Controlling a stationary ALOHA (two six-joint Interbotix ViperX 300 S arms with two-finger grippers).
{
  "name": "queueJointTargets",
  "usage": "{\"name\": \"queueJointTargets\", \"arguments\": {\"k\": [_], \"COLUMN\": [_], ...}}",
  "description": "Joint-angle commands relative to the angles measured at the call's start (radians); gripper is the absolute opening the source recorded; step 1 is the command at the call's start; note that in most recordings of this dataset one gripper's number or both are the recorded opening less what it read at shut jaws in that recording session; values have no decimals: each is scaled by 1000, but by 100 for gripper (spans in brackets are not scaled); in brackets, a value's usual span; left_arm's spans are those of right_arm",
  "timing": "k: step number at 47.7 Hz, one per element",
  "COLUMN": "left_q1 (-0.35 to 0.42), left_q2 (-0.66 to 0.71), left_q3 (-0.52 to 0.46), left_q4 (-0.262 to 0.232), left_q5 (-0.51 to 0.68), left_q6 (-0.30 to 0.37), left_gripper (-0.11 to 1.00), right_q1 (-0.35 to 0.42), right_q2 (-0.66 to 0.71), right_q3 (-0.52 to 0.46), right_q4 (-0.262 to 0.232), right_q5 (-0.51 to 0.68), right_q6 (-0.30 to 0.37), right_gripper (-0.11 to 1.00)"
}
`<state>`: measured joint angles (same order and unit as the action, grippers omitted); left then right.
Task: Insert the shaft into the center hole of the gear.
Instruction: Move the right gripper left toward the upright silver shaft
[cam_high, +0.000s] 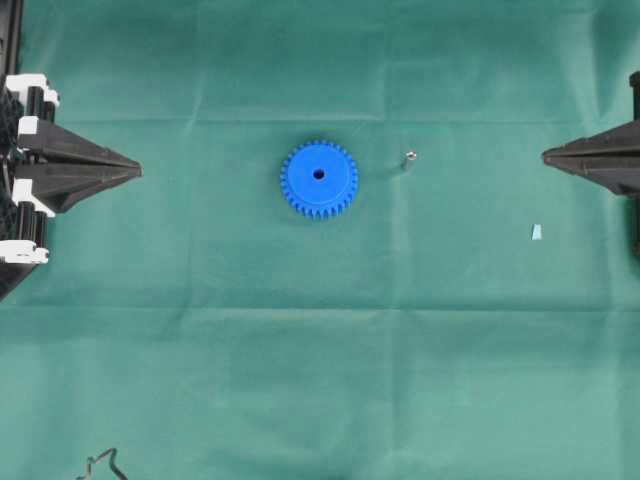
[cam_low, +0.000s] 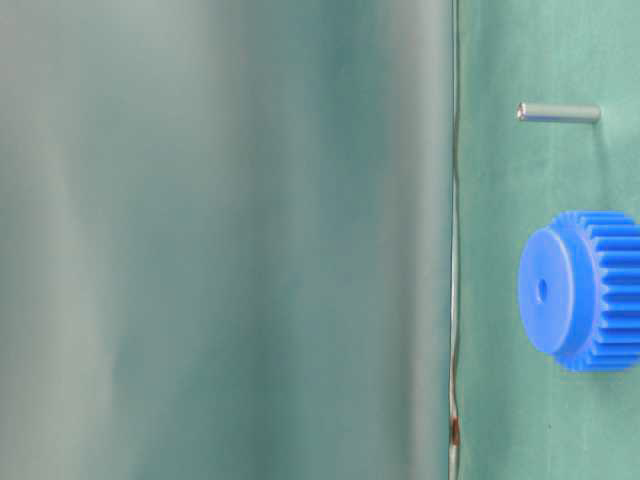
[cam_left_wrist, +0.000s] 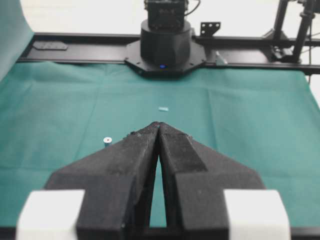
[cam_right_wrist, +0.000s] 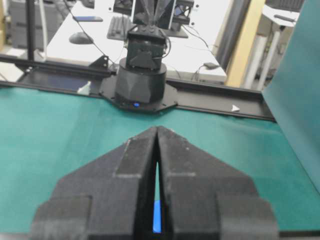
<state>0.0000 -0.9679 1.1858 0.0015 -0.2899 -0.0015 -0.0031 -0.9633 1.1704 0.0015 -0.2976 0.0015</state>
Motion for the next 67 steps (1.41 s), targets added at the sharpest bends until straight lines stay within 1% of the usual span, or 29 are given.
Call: {"name": "queueJointTargets", "arguments": {"k": [1,8,13,21,32,35,38,40,41,47,49,51,55,59,67], "left_q1": [-6,-6,-6,-6,-6,-6,-6,-6,-6,-8,-6,-6,-6,-6,-6], "left_q2": [11,11,11,11,12,12,11,12,14,18,18,18,18,18,18], "left_q3": [-41,-43,-43,-43,-43,-41,-41,-41,-41,-41,-40,-40,-40,-40,-40], "left_q4": [12,12,12,12,14,14,14,12,14,14,14,14,14,12,14], "left_q5": [9,26,26,26,28,29,32,32,32,35,37,40,43,49,55], "left_q6": [-6,-8,-9,-8,-8,-8,-8,-8,-8,-8,-8,-8,-9,-8,-8], "left_gripper": [0,0,0,0,0,0,0,0,0,0,0,0,0,0,0], "right_q1": [-3,-23,-44,-91,-144,-158,-169,-173,-175,-179,-181,-183,-186,-192,-212], "right_q2": [12,18,55,183,379,426,485,518,537,653,689,719,778,830,887], "right_q3": [-8,-18,-25,-51,-104,-118,-135,-147,-150,-164,-166,-166,-166,-166,-169], "right_q4": [-2,3,14,43,46,49,57,60,61,81,86,94,112,123,124], "right_q5": [3,17,18,18,15,14,12,11,9,-15,-28,-43,-75,-109,-137], "right_q6": [-12,-8,-5,-3,-5,-3,-3,-3,-3,-3,-3,-3,-3,-3,-5], "right_gripper": [2,2,2,2,4,10,22,33,41,79,88,90,85,85,85]}}
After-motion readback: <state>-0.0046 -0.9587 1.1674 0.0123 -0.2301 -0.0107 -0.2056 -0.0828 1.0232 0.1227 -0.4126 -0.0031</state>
